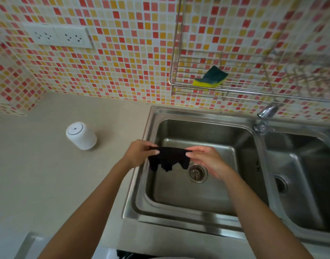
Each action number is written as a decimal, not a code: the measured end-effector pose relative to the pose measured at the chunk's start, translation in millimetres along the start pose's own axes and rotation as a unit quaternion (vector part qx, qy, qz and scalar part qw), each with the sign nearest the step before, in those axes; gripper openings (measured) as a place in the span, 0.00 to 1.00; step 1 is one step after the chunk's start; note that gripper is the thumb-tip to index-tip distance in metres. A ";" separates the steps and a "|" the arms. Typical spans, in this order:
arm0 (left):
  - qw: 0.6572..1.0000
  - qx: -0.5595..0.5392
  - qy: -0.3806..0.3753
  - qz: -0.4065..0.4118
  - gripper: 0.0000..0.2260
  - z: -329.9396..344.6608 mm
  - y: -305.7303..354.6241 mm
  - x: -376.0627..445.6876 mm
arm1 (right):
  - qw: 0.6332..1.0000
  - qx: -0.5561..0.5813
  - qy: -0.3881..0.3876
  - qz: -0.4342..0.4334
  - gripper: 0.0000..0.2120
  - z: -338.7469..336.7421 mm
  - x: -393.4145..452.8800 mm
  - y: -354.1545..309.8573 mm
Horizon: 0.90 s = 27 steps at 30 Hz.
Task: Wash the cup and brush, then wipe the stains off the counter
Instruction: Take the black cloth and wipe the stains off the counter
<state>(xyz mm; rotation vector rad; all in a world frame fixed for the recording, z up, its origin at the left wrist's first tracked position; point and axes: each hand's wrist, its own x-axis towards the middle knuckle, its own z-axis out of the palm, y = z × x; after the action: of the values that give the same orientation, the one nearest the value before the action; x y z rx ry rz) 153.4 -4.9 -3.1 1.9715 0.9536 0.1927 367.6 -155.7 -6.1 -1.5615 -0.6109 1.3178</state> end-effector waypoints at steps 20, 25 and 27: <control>0.940 0.120 0.136 0.289 0.11 1.0 300.5 106.0 | 0.878 -0.178 0.292 -0.334 0.03 -174.2 -67.4 -216.9; 0.950 0.141 0.084 0.267 0.11 -1.4 295.7 156.3 | 0.898 -0.216 0.296 -0.244 0.07 -189.3 -17.7 -224.2; 0.956 0.145 0.075 0.245 0.11 -0.9 292.9 170.9 | 0.907 -0.217 0.291 -0.214 0.08 -190.4 -5.3 -227.7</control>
<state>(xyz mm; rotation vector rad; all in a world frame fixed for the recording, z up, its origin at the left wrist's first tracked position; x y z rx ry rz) 430.8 28.8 189.0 2.4736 0.5902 0.5119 590.2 -133.8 189.2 -1.9209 -0.8291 0.3550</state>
